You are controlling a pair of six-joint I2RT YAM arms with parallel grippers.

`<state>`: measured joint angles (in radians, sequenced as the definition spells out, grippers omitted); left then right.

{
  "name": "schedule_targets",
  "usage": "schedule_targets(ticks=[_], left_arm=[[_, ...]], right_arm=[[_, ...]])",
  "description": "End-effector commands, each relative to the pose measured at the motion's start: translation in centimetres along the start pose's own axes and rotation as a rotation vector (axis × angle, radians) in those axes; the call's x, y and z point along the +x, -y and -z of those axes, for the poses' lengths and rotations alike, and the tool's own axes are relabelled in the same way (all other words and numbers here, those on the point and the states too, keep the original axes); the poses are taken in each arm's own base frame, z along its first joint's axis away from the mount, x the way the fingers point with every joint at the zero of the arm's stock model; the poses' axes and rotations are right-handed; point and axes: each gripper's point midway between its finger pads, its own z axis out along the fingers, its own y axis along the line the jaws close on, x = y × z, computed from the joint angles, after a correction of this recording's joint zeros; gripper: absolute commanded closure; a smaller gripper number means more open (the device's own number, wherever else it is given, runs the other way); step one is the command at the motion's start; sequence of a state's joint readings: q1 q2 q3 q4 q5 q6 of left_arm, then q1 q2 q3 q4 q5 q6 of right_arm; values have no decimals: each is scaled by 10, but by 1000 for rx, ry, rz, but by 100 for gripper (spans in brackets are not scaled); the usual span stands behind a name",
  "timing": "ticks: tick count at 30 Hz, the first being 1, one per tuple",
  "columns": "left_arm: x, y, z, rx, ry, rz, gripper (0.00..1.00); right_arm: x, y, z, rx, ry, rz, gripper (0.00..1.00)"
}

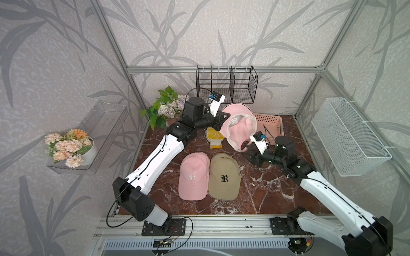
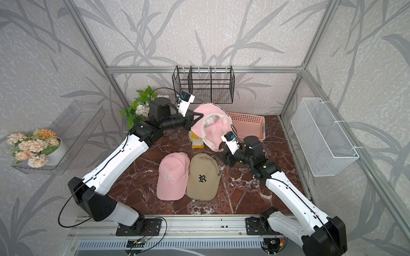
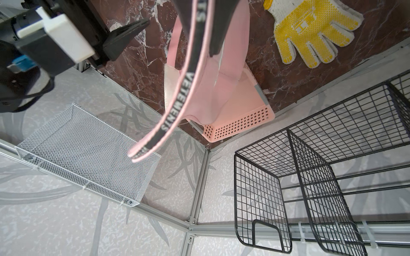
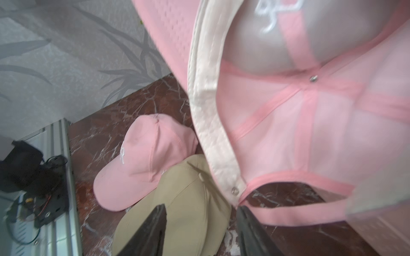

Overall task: Turn the baseball cap inside out
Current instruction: Turn over the baseball cap.

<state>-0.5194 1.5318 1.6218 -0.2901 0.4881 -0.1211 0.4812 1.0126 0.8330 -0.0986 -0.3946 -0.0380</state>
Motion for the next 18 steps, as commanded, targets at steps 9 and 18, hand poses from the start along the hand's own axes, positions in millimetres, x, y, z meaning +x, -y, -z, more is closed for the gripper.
schedule_targets(ticks=[9,18], left_arm=[[-12,35,7,169,37,104,100],[4,57,0,285,-21,186,100]], right_arm=[[-63,46,-18,410,243,97,76],[-86,59,-41,473,341,122,91]])
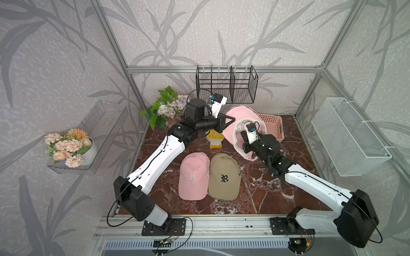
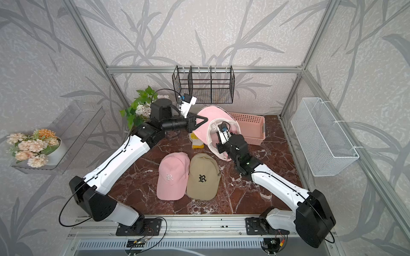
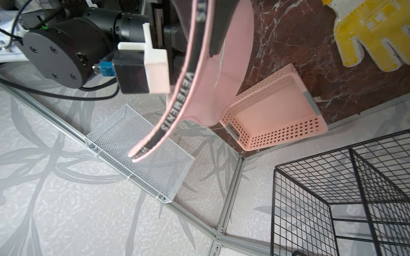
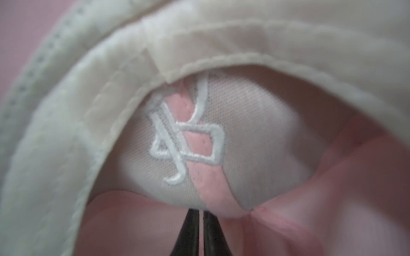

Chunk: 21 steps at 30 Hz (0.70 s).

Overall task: Turn the baseball cap inside out
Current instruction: Turn over the baseball cap.

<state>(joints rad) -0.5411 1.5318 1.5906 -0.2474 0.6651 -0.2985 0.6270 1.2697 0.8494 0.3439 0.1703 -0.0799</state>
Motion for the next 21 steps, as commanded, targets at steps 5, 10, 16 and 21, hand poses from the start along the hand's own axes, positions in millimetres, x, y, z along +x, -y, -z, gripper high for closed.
schedule_targets(ticks=[5,10,16,21], left_arm=[[10,38,-7,198,-24,69,100],[6,38,-5,175,-17,73,100],[-5,-4,1,-71,36,62,100],[-10,-16,1,-135,64,72,100]], right_arm=[[-55,6,-10,50,180,-9,91],[-41,9,-22,84,97,3,91],[-37,-7,5,-36,118,0,90],[-47,-12,32,-98,144,3,90]])
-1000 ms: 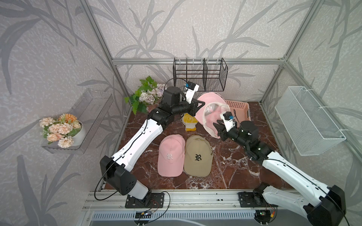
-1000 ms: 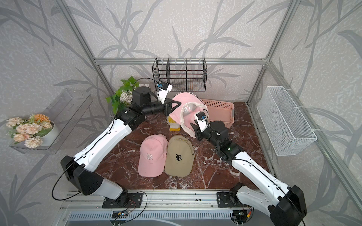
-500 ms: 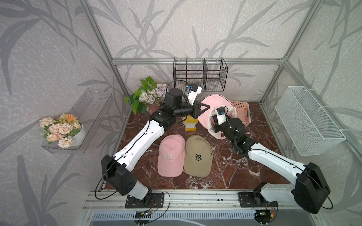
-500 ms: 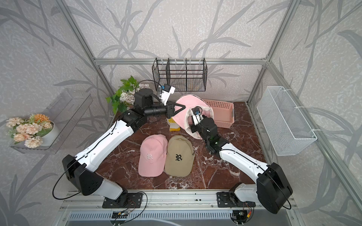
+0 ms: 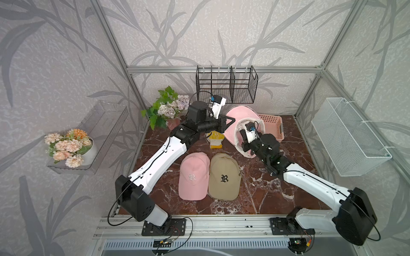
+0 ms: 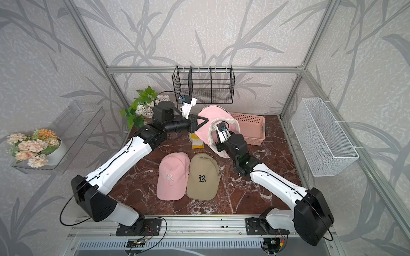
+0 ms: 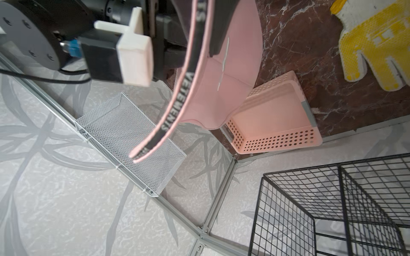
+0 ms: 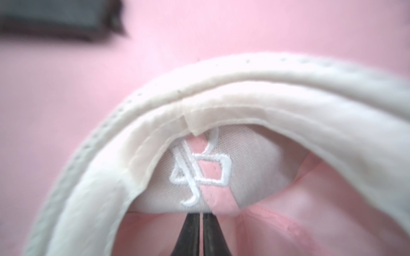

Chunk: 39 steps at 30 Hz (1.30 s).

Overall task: Turn the baseball cap inside out
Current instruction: Turn over the baseball cap.

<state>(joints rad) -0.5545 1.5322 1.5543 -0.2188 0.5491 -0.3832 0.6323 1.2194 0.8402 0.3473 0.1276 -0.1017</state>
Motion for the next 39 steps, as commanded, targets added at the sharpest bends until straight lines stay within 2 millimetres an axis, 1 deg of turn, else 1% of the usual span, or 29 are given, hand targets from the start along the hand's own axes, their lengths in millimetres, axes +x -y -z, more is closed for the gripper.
schedule_targets(ticks=[1,3,6,10,12,16,20,25,30,33,35,36,39], left_arm=[[-16,2,7,-43,47,-8,100],[-17,1,7,-46,57,-7,100],[-14,11,6,16,38,-8,100],[-6,28,5,122,0,4,100],[-5,33,7,151,-6,8,100],[-3,44,10,208,-24,14,100],[0,53,9,279,-43,48,100],[-8,57,13,297,-21,61,100],[-15,55,17,282,4,76,100],[-16,53,17,283,8,85,100],[-16,54,17,290,9,89,100],[-17,55,18,295,10,91,100],[-18,50,19,270,18,93,100]], right_arm=[[-34,-7,21,-58,94,-13,91],[-37,-6,24,-61,101,-9,91],[-40,-4,22,-47,119,-6,91],[-38,-3,6,-28,98,5,91],[-37,2,-3,9,90,4,92],[-26,16,-20,106,61,7,93],[-16,22,-33,155,40,17,93],[11,27,-48,204,-49,30,93],[28,44,-50,284,-84,18,94],[30,52,-48,316,-82,6,95],[31,61,-46,352,-88,-2,98],[31,66,-45,379,-85,-10,100],[33,90,-35,512,-95,-33,100]])
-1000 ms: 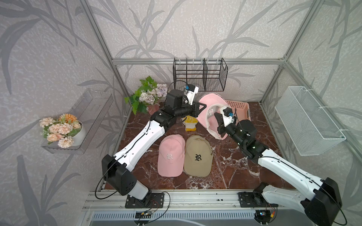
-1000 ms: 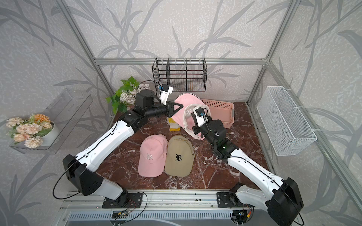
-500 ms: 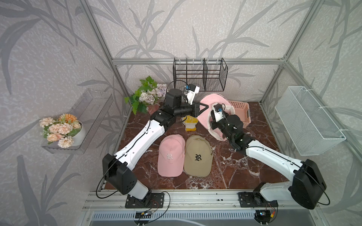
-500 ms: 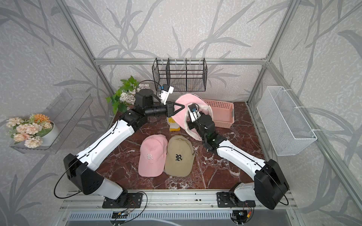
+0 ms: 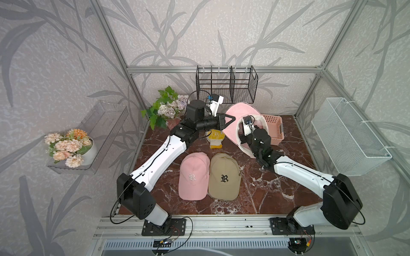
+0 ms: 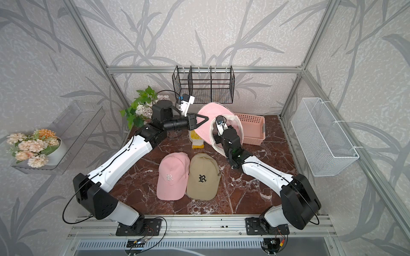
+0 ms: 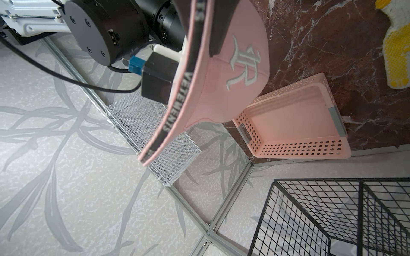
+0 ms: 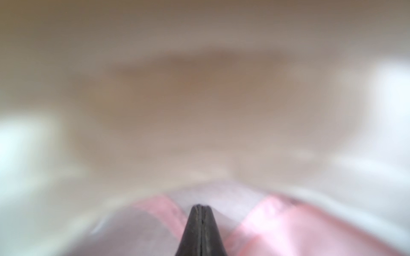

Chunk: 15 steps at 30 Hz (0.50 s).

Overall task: Turn the baseball cap inside out
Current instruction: Turn over the baseball cap.

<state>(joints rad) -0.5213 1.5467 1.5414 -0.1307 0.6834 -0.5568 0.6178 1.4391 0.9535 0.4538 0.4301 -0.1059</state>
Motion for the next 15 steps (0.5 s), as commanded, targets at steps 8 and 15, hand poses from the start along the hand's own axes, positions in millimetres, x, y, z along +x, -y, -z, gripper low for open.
schedule_targets(ticks=[8,15], left_arm=[[-15,18,19,-16,69,-94,100],[-27,10,25,-87,147,-157,100]], right_arm=[[49,74,13,393,-189,-1,100],[88,71,31,346,-342,14,97]])
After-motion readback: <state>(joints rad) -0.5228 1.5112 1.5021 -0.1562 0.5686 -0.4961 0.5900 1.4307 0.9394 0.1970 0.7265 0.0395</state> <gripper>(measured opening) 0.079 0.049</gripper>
